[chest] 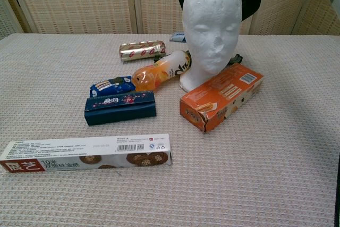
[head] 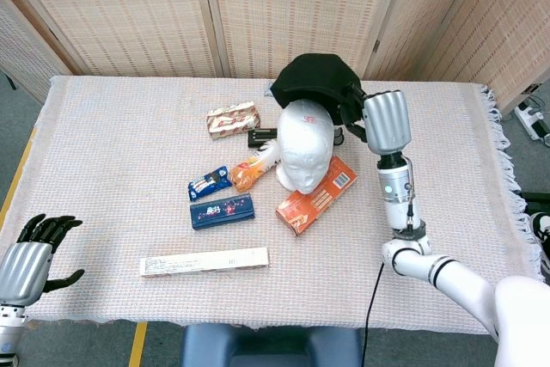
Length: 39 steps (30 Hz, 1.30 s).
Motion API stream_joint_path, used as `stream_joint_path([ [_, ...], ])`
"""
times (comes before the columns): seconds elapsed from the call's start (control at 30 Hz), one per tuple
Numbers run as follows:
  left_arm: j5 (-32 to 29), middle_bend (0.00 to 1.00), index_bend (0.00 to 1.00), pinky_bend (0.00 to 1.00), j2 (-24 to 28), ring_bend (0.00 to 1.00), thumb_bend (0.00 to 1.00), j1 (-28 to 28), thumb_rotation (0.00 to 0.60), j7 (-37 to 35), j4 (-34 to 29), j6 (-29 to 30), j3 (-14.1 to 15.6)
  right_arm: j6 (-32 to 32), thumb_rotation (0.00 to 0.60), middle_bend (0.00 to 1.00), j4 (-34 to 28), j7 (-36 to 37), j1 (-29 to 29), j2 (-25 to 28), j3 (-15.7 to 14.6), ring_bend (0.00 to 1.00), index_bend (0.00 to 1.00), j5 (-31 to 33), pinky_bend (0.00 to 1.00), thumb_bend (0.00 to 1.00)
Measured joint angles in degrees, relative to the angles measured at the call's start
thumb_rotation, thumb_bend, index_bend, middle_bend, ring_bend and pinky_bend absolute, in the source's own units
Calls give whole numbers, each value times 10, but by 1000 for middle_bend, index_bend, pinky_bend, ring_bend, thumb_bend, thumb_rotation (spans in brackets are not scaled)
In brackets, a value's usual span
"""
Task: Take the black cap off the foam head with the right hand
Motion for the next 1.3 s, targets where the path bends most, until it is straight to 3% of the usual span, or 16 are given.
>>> stream_joint_path([
  [0.2, 2, 239, 267, 142, 0, 212, 79, -3, 600, 4, -4, -2, -1, 0, 600, 1000, 0, 19, -26, 47, -17, 1000, 787, 2, 1000, 1000],
  [0.53, 9, 239, 266, 142, 2, 213, 82, -3, 600, 11, -16, 1, 1, 3, 599, 1000, -2, 64, -104, 106, -90, 1000, 786, -9, 1000, 1000],
  [1.07, 14, 239, 266, 142, 9, 212, 79, 4, 600, 14, -25, 8, 8, -12, 598, 1000, 74, 140, -154, 28, -174, 1000, 767, -25, 1000, 991],
  [1.13, 14, 238, 267, 142, 9, 212, 79, 5, 600, 14, -25, 8, 8, -18, 599, 998, 81, 141, -156, 20, -180, 986, 711, -26, 1000, 892],
  [1.17, 14, 238, 266, 142, 9, 213, 81, 5, 600, 13, -25, 9, 7, -24, 589, 986, 82, 139, -157, 18, -183, 962, 663, -25, 1000, 769],
  [1.23, 14, 239, 266, 142, 9, 213, 81, 5, 600, 12, -24, 9, 8, -34, 532, 906, 80, 136, -159, 18, -187, 860, 492, -24, 1000, 302],
  [1.3, 14, 239, 266, 142, 9, 212, 82, 5, 600, 11, -23, 8, 8, -42, 460, 810, 70, 130, -161, 22, -189, 782, 360, -22, 1000, 62],
])
